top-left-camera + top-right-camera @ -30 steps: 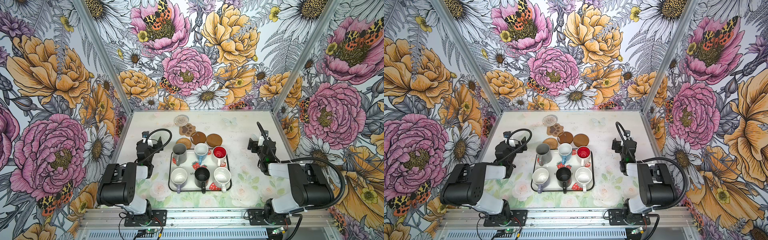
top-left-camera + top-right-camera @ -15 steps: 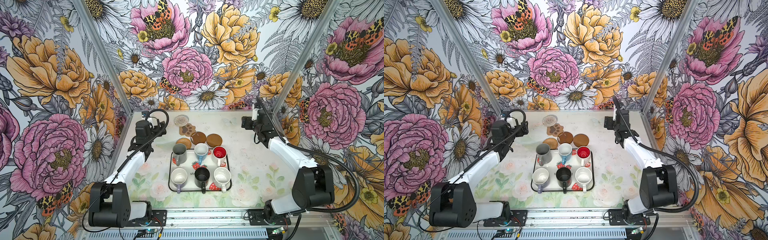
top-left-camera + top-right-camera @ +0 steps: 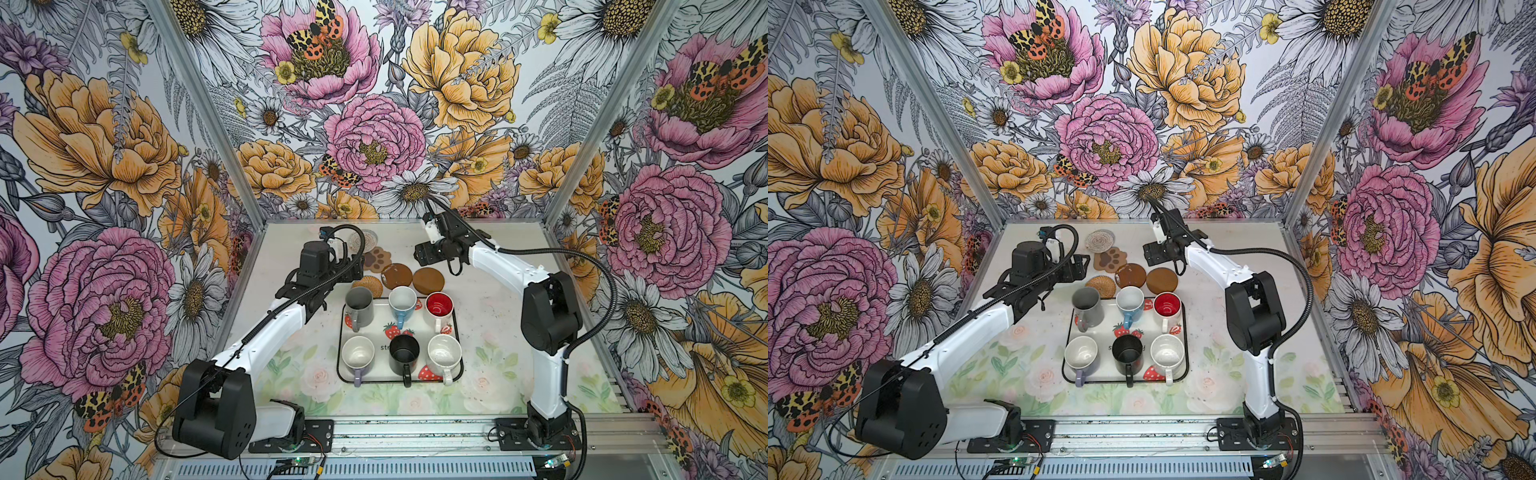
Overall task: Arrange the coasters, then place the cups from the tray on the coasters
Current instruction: 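Reach the right gripper toward the plain brown wooden coaster while the left arm rises, then lower the right gripper and grasp the plain brown wooden coaster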
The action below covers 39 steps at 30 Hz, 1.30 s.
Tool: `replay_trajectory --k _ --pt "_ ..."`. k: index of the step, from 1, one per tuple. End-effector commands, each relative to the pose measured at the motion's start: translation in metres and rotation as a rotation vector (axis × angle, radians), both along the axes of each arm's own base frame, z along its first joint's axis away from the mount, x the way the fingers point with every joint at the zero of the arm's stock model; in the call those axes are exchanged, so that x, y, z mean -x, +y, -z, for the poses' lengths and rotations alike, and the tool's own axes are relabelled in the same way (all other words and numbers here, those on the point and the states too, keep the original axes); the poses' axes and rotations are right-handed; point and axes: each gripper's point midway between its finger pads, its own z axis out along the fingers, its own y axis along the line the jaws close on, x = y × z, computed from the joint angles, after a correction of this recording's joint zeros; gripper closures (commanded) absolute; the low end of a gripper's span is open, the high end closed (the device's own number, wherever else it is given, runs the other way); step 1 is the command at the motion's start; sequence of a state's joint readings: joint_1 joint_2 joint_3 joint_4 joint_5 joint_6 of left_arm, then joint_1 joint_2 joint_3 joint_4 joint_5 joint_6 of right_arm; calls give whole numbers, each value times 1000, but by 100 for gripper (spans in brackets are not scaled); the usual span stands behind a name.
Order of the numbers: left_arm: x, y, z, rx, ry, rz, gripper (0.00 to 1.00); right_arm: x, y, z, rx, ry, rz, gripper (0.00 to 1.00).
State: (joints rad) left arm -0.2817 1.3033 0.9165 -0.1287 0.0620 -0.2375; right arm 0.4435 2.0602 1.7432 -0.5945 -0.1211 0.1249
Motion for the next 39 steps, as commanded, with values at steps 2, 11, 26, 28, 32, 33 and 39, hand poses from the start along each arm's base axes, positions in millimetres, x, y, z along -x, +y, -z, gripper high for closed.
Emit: replay_trajectory --k 2,11,26,28,32,33,39 --pt "7 3 -19 11 -46 -27 6 12 7 25 78 92 -37 18" --pt "22 1 -31 -12 -87 -45 6 20 5 61 167 168 -32 18" --pt "31 2 -47 3 -144 -50 6 30 3 88 224 238 -31 11" --pt "32 1 -48 6 -145 -43 6 30 3 91 228 244 -31 11" --pt "33 1 -51 9 -151 -42 6 33 6 95 224 261 -39 11" --pt "34 0 -52 10 -154 -41 6 33 7 96 225 264 -41 11" --pt "36 0 -53 11 -161 -37 6 33 -1 104 294 269 -25 11"
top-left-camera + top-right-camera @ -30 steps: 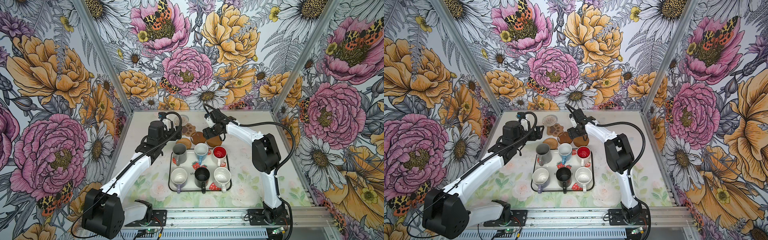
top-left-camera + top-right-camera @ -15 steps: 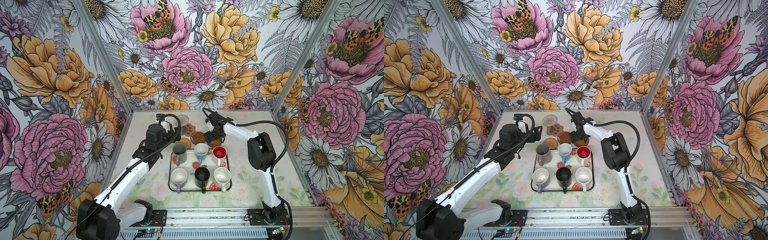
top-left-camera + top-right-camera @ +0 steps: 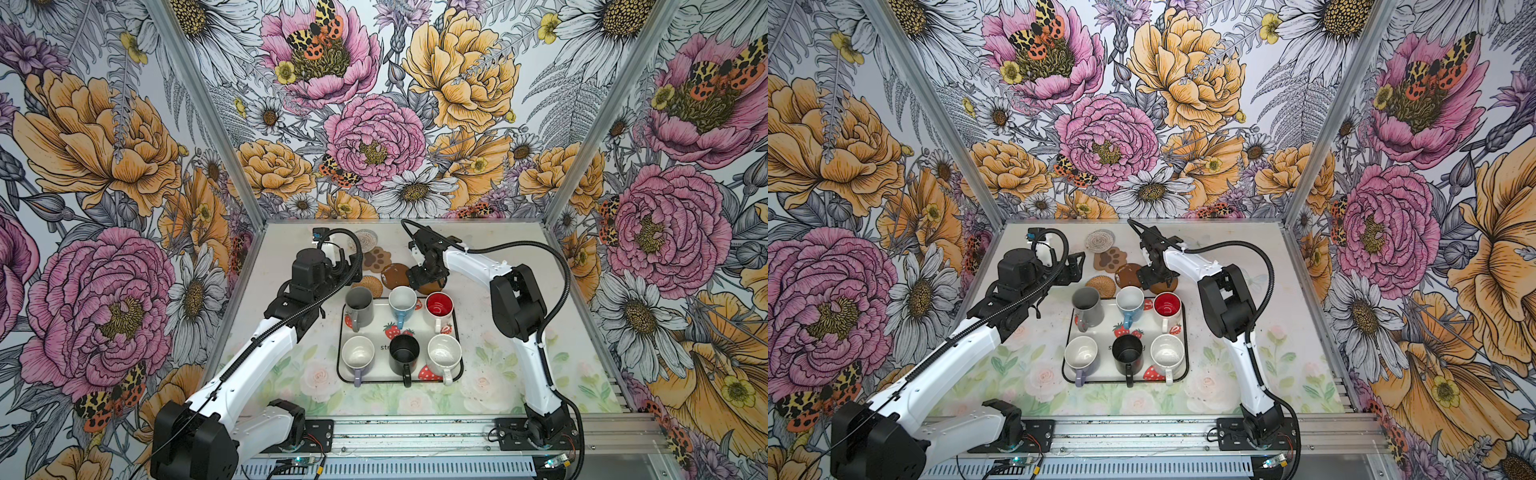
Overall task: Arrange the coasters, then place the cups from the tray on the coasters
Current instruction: 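Lower the right gripper and grasp the plain brown wooden coaster, then carry the plain wooden coaster with the right gripper away from the tray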
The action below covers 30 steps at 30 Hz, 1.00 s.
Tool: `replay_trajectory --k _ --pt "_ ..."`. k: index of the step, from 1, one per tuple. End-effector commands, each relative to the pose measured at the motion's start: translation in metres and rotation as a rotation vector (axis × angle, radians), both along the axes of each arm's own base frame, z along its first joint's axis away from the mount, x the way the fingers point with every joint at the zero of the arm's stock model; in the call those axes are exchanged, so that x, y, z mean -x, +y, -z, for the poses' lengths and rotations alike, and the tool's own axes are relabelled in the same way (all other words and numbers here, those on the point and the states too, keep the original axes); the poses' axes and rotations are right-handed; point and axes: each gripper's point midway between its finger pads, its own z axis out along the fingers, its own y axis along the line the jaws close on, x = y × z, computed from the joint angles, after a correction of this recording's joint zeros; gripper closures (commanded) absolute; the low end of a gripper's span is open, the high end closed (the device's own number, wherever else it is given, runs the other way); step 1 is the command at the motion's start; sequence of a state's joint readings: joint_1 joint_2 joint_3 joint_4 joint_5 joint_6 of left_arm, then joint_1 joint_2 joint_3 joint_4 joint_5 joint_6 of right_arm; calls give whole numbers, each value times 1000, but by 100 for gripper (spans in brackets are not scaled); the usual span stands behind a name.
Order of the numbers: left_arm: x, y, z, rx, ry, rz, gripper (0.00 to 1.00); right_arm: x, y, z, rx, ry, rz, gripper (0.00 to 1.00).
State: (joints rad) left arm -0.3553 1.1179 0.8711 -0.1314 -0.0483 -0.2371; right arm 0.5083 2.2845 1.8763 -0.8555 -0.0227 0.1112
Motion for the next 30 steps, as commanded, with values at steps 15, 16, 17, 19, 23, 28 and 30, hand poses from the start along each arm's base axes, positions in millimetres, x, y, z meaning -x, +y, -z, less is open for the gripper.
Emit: replay_trajectory --k 15,16,17,19,23,28,30 --pt "3 -2 -3 2 -17 -1 5 -4 -22 25 185 19 2 11" --pt "3 -2 -3 1 -16 -1 5 -5 -23 25 188 19 5 11" --pt "3 -2 -3 0 -17 -1 6 -6 -25 25 190 20 9 10" --pt "3 -2 -3 -1 -16 0 5 -8 -29 26 198 20 21 10" --pt "2 -2 -3 -3 -17 -2 6 -13 -37 24 200 16 49 11" --pt "2 -3 -3 -3 -14 2 5 -21 -47 23 181 21 94 10" --pt "2 -3 -3 -4 -14 2 6 -24 -53 23 174 24 114 10"
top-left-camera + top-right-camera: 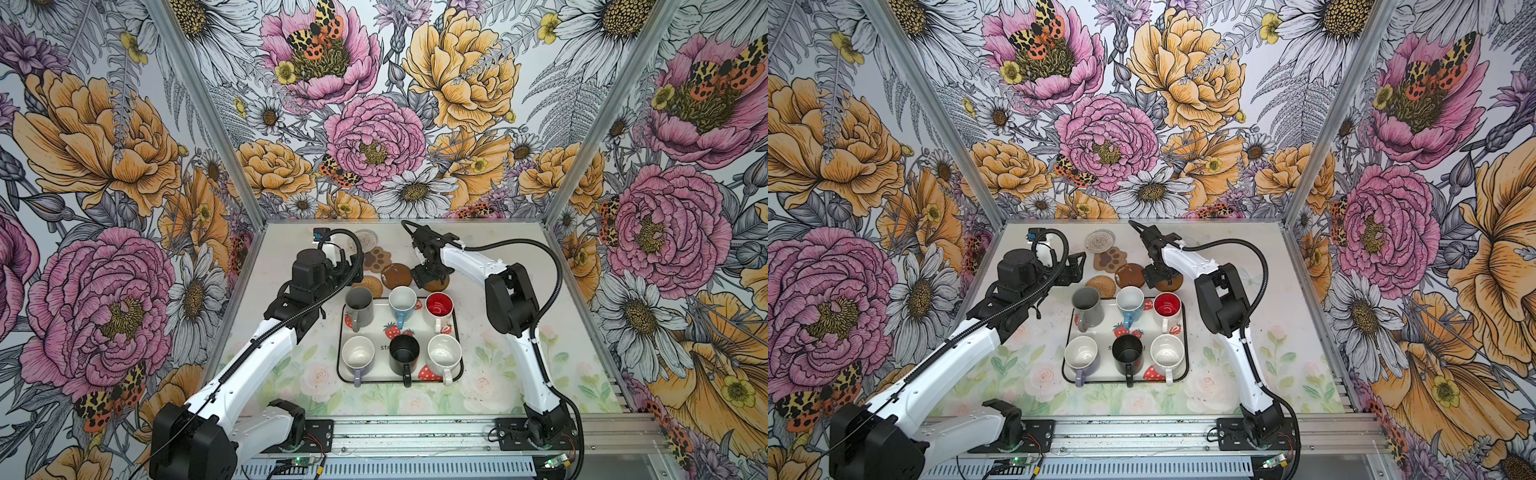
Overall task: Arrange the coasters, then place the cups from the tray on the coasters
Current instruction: 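Carry the plain wooden coaster with the right gripper away from the tray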
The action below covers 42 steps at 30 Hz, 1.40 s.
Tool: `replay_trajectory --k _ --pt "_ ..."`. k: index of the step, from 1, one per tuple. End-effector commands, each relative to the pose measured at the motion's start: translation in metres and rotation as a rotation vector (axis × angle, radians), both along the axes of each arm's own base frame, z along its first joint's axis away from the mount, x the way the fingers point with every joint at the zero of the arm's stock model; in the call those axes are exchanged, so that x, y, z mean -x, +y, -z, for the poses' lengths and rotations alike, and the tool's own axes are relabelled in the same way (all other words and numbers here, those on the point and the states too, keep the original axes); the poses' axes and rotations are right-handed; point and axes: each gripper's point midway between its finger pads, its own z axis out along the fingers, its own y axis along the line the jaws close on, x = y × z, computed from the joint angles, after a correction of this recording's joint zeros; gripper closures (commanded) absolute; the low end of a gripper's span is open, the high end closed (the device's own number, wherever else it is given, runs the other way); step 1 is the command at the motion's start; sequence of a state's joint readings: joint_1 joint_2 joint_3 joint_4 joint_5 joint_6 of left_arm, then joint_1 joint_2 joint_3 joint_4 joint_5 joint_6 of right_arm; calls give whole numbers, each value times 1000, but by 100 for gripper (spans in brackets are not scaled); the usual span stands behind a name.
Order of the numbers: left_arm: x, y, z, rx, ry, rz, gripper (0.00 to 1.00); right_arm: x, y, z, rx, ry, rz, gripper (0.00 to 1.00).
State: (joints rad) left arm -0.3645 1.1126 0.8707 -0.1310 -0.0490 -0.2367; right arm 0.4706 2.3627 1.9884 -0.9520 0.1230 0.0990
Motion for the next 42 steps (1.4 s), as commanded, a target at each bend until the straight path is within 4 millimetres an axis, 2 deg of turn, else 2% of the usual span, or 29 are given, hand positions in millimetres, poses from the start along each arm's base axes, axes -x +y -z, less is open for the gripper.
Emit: replay_trajectory --k 1,15,24,34,42 --pt "-1 0 -1 -5 -10 -7 5 -4 -17 15 12 35 62 11" --pt "0 0 -1 -3 -8 -7 6 -18 -68 11 24 33 170 11" --pt "-1 -1 0 -1 -2 -10 5 -21 -102 14 15 49 268 12" --pt "-3 -2 2 2 9 -14 5 -14 -130 20 12 79 351 13" --pt "-3 -1 5 -5 19 -20 6 -9 -139 18 -9 91 386 15"
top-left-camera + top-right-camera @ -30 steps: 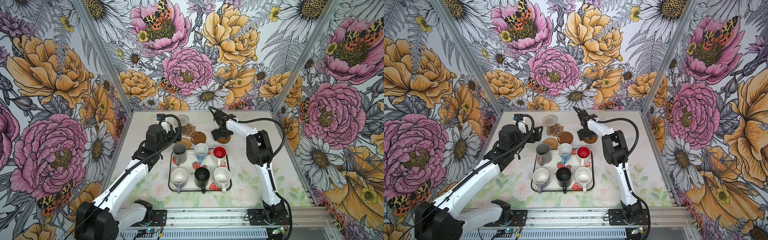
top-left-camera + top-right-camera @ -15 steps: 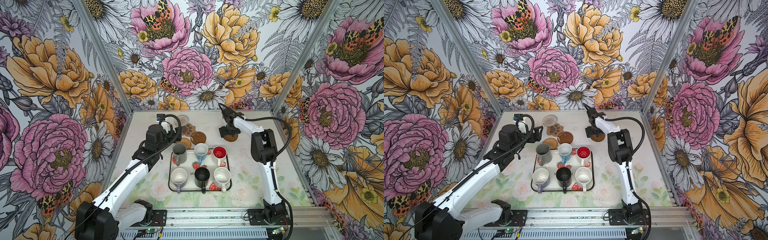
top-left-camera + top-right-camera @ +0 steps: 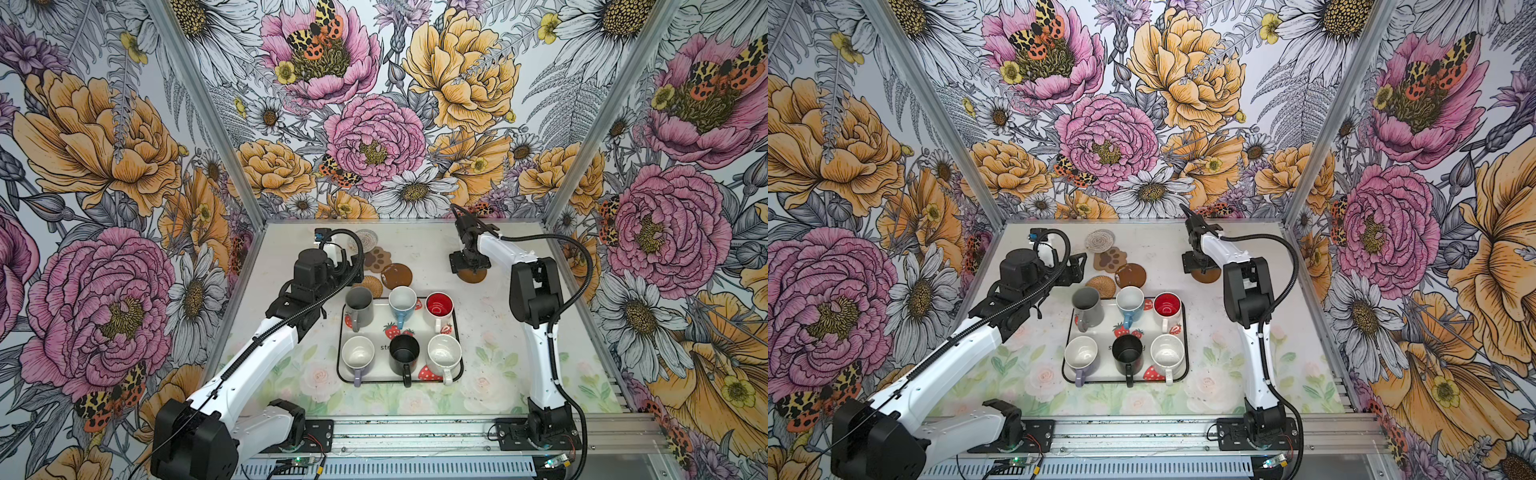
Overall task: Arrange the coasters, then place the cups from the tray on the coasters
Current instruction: 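Carry the plain wooden coaster with the right gripper away from the tray, then lower the plain coaster onto the table and open the right gripper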
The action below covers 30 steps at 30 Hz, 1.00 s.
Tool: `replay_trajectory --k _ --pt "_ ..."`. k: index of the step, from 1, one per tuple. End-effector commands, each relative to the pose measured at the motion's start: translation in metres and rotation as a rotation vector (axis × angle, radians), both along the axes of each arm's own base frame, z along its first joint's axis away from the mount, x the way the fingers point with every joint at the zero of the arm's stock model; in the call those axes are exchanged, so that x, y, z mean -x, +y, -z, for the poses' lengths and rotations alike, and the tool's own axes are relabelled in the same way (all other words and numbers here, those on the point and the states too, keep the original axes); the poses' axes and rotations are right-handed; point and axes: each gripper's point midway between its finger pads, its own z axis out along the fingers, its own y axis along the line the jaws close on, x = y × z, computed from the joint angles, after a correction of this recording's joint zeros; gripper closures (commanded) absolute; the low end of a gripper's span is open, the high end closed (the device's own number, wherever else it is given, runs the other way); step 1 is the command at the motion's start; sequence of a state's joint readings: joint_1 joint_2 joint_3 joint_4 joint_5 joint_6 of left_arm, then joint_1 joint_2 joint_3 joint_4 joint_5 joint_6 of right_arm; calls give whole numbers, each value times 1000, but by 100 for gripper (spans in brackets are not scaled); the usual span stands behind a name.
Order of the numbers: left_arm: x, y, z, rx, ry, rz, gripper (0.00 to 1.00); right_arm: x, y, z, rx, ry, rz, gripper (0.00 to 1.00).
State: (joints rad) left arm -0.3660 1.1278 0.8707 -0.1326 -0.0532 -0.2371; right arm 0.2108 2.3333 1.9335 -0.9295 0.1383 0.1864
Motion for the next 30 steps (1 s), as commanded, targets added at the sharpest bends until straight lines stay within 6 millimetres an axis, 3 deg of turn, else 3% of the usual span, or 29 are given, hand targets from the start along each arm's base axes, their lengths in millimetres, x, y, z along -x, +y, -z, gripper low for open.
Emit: replay_trajectory --k 1,7,12,20,24,30 --pt "-1 0 -1 2 5 -18 6 25 -8 16 -18 96 44 15" --pt "-2 -1 2 -2 13 -18 5 31 -12 15 -23 104 56 15" --pt "-2 0 3 -5 21 -19 5 26 -7 3 -51 79 55 16" --pt "-2 1 0 -8 14 -25 5 6 5 -57 -108 -62 41 16" --pt "-2 1 0 -7 14 -25 5 0 28 -87 -123 -130 -6 16" --pt "-1 2 -1 -8 11 -29 6 -2 95 -105 -172 -167 -144 15"
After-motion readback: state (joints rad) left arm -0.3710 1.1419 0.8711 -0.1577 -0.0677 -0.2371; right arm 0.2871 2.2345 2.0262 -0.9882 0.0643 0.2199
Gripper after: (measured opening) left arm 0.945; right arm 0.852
